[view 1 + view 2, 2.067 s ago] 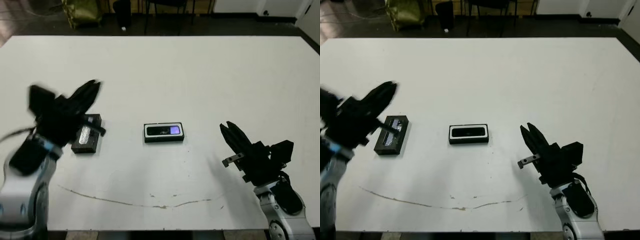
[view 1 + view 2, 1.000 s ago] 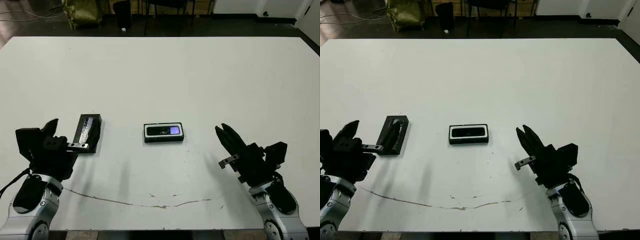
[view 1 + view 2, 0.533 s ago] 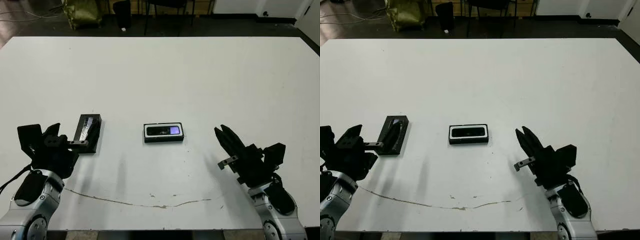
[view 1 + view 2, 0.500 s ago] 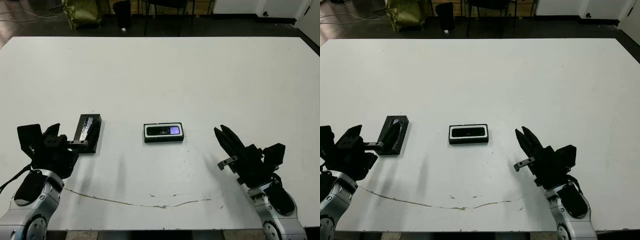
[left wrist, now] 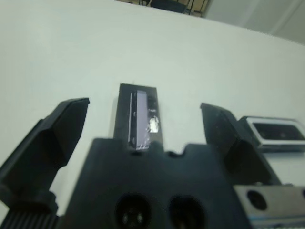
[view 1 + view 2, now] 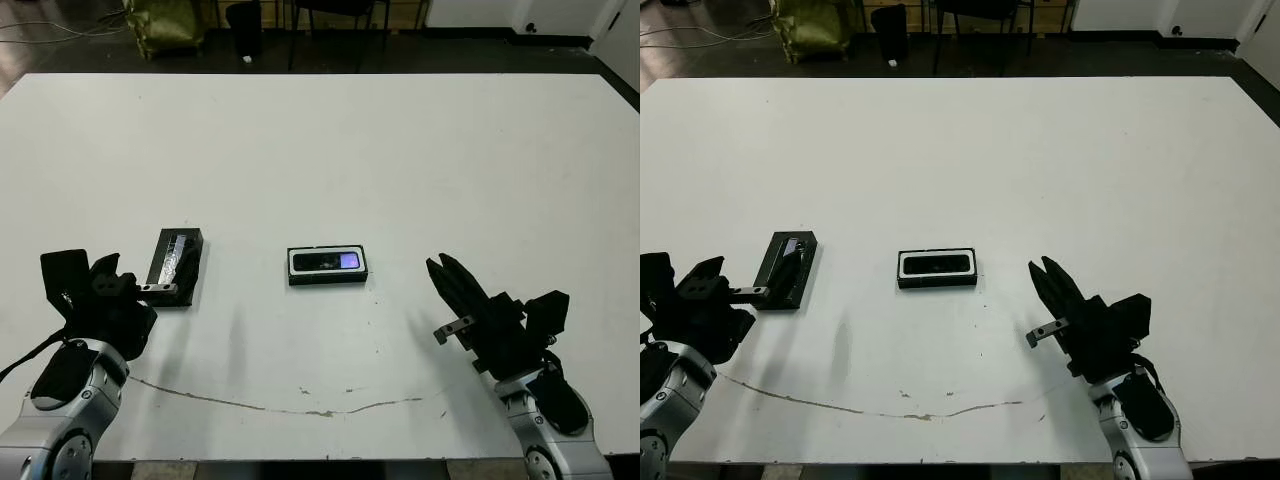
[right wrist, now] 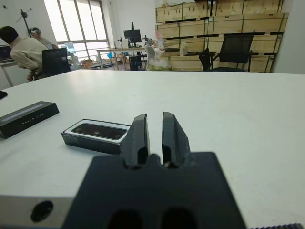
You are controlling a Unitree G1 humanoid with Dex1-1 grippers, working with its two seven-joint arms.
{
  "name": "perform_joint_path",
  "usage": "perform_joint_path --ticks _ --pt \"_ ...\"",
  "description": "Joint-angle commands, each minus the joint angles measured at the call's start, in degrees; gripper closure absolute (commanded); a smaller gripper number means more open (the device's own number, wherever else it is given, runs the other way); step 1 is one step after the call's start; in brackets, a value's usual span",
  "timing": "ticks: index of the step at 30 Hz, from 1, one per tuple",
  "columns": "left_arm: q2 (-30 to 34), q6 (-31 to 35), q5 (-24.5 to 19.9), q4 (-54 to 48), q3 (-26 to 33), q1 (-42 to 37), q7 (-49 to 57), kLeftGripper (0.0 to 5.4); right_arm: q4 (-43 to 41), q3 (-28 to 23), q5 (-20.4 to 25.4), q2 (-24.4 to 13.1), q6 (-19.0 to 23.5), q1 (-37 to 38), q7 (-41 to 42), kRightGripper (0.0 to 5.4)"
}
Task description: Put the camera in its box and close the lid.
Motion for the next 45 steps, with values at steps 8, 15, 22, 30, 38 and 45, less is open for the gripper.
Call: perform_joint_path --ticks 8,15,22,30,38,45 --pt "2.4 3.9 1.3 -0.9 -1.4 -0.5 0.0 0.03 -2.0 0.8 -1.6 0.0 3.1 1.2 -2.7 5.4" --pt "2.5 4.7 2.1 -0.6 -2.3 -0.2 -0.1 0.03 -0.1 0.6 -0.7 0.1 1.6 0.7 -1.3 5.4" --pt "1.9 4.6 1.4 -0.1 -2.6 0.5 -1.1 0.03 -1.8 1.1 -1.6 0.5 3.0 1.4 -2.8 5.4" --pt "2.1 3.1 2.5 0.7 -4.5 1.7 -1.9 0.03 -1.9 1.0 -1.4 0.3 3.4 1.4 -2.6 5.4" --pt "1.3 3.6 3.6 1.9 -5.6 2.3 -1.1 0.03 -1.9 1.0 -1.6 0.3 3.2 1.4 -2.4 5.4" --pt "0.7 3.1 3.8 3.8 -5.7 2.2 -0.9 0.03 -1.3 1.0 -1.0 0.4 3.2 1.2 -1.9 5.4"
